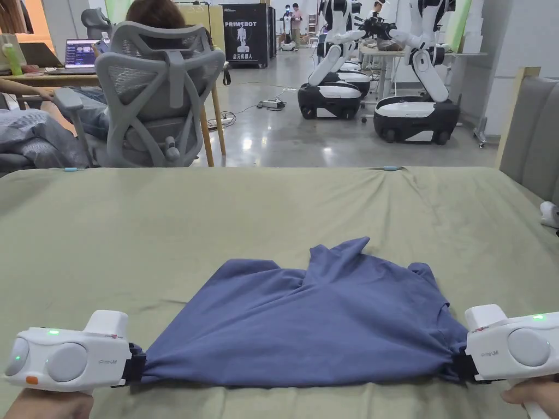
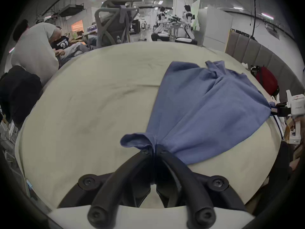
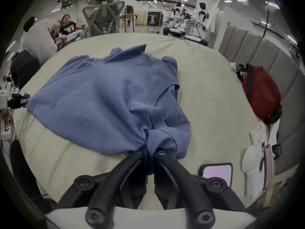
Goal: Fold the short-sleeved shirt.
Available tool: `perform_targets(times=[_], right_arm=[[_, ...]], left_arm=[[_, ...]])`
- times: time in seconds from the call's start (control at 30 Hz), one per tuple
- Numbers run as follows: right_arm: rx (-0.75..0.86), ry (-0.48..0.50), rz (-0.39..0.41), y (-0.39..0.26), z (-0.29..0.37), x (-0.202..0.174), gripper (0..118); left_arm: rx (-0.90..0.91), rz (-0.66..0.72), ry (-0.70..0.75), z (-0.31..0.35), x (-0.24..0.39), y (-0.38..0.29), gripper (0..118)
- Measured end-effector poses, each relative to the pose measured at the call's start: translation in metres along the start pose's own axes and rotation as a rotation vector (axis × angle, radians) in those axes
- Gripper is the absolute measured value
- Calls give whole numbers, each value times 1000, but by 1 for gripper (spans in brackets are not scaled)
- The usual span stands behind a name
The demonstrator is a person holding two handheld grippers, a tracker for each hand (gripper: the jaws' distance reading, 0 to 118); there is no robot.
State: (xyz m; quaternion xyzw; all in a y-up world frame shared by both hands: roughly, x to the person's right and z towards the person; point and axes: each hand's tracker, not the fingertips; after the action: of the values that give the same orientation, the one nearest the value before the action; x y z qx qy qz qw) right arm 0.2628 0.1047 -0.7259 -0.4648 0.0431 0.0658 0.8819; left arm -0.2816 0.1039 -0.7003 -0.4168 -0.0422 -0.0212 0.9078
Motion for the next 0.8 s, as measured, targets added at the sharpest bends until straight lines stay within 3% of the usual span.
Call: perform_targets(times=[0.03, 0.07, 0.1, 0.13, 0.17, 0.2, 0.23, 0.3, 0.33, 0.37, 0.4, 0.43, 0.47, 0.5, 0.53, 0.57, 0.7, 0.73, 0.77, 0.8], right_arm=[[-2, 3, -9, 0, -1, 1, 10], [8, 1, -26, -1, 3, -2, 28], [33, -1, -37, -2, 8, -2, 59], [82, 11, -40, -2, 15, -3, 93], [111, 36, -39, -2, 19, -3, 118], [151, 54, -41, -2, 24, -4, 114], [227, 65, -43, 0, 34, -3, 110], [244, 49, -47, 6, 42, -3, 111], [286, 28, -50, 12, 46, -6, 107], [321, 14, -55, 14, 50, -7, 88], [354, 0, -51, 15, 56, -8, 64], [380, -11, -50, 16, 61, -9, 42], [390, -27, -54, 21, 64, -16, 32], [392, -33, -56, 21, 65, -17, 32], [400, -36, -59, 21, 68, -18, 7], [405, -34, -60, 19, 71, -17, 1], [410, -21, -41, 20, 70, -22, 0], [406, -22, -34, 21, 71, -26, 0], [399, -20, -31, 21, 72, -27, 0], [393, -11, -29, 19, 73, -26, 0]], left_arm=[[2, 7, -2, -1, 0, -1, 3], [0, 10, -7, -1, 0, 0, 10], [4, 24, -2, 0, 0, 1, 27], [22, 26, 10, 6, 1, 1, 69], [41, 20, 19, 10, 2, 3, 104], [72, 15, 23, 14, 2, 5, 118], [107, 16, 22, 19, 2, 7, 108], [206, 23, 0, 34, 0, 12, 107], [222, 25, 32, 38, 0, 16, 98], [229, 25, 62, 42, 1, 19, 80], [243, 23, 89, 46, 5, 21, 53], [264, 18, 102, 51, 7, 22, 41], [296, 24, 112, 55, 7, 21, 28], [307, 30, 114, 57, 7, 20, 28], [309, 39, 116, 58, 9, 19, 0], [303, 42, 110, 60, 9, 18, 0], [260, 49, 100, 56, 5, 14, 0], [259, 52, 115, 53, 2, 11, 5], [253, 55, 119, 50, -1, 9, 36], [213, 59, 113, 43, -5, 10, 75]])
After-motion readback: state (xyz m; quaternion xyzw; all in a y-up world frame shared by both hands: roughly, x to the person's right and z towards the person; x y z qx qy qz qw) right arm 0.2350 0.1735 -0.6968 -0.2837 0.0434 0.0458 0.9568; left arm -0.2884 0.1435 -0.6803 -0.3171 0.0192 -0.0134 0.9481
